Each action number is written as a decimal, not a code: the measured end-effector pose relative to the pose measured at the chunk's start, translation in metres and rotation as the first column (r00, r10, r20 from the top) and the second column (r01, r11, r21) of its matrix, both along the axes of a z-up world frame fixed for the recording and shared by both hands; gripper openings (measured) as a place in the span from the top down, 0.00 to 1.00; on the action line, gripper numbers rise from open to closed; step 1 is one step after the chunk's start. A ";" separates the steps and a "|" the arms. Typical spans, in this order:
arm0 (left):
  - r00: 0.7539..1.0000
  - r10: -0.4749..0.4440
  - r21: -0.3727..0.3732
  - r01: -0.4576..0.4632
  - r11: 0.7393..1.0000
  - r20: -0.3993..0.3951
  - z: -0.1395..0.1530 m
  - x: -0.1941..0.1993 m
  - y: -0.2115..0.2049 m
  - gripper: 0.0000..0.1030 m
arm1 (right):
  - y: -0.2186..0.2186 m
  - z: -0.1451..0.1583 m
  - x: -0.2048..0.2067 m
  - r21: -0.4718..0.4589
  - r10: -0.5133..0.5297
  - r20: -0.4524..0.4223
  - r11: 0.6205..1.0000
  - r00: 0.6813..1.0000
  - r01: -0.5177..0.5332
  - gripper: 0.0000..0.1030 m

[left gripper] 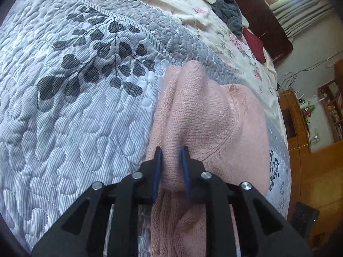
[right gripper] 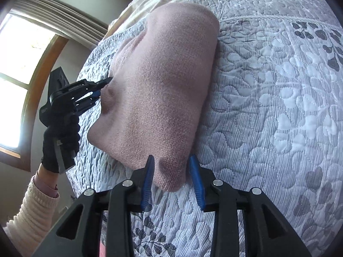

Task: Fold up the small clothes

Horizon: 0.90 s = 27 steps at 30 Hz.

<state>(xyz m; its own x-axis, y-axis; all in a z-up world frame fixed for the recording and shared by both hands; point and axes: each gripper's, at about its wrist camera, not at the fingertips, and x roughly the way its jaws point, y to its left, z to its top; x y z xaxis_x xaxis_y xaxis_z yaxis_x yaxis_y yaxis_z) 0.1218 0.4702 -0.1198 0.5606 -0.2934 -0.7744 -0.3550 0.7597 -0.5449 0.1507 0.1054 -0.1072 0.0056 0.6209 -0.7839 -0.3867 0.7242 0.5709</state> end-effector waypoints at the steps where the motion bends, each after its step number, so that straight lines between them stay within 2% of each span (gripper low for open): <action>1: 1.000 -0.002 -0.003 0.002 1.000 0.005 0.004 -0.001 0.002 0.53 | -0.001 0.003 0.002 0.009 -0.004 0.003 1.000 1.000 0.004 0.63; 3: 1.000 0.010 -0.007 -0.010 1.000 0.006 0.009 -0.004 0.006 0.28 | -0.003 0.010 0.009 0.036 -0.020 0.010 0.999 1.000 0.020 0.54; 5: 1.000 0.000 -0.042 0.001 0.999 0.012 0.008 -0.004 0.011 0.27 | -0.006 0.016 0.019 0.056 -0.039 0.015 0.998 0.999 0.038 0.47; 7: 1.000 -0.019 -0.066 0.018 0.998 -0.013 0.001 0.001 0.014 0.26 | -0.007 0.019 0.029 0.083 -0.054 0.012 0.995 0.998 0.053 0.45; 8: 0.999 -0.031 -0.076 0.029 0.997 -0.028 -0.004 0.004 0.015 0.26 | -0.008 0.018 0.036 0.099 -0.061 0.000 0.993 0.998 0.061 0.40; 10: 0.997 -0.061 -0.106 0.055 0.993 -0.054 -0.014 0.012 0.014 0.26 | -0.007 0.016 0.046 0.129 -0.065 -0.026 0.989 0.998 0.068 0.35; 12: 0.996 -0.073 -0.126 0.066 0.990 -0.049 -0.021 0.018 0.013 0.24 | -0.006 0.012 0.058 0.147 -0.068 -0.045 0.986 0.997 0.074 0.34; 14: 0.996 -0.086 -0.157 0.080 0.984 -0.031 -0.025 0.025 0.014 0.23 | -0.004 0.005 0.069 0.169 -0.075 -0.068 0.982 0.995 0.085 0.27; 18: 0.989 -0.150 -0.255 0.144 0.956 -0.003 -0.037 0.038 0.010 0.22 | 0.000 -0.015 0.092 0.209 -0.101 -0.130 0.970 0.986 0.127 0.25; 21: 0.978 -0.210 -0.251 0.201 0.947 -0.008 -0.042 0.047 0.000 0.20 | 0.004 -0.033 0.104 0.237 -0.108 -0.180 0.960 0.978 0.150 0.23; 27: 0.964 -0.266 -0.312 0.258 0.914 0.019 -0.048 0.060 -0.012 0.20 | 0.022 -0.057 0.115 0.291 -0.087 -0.245 0.943 0.965 0.159 0.09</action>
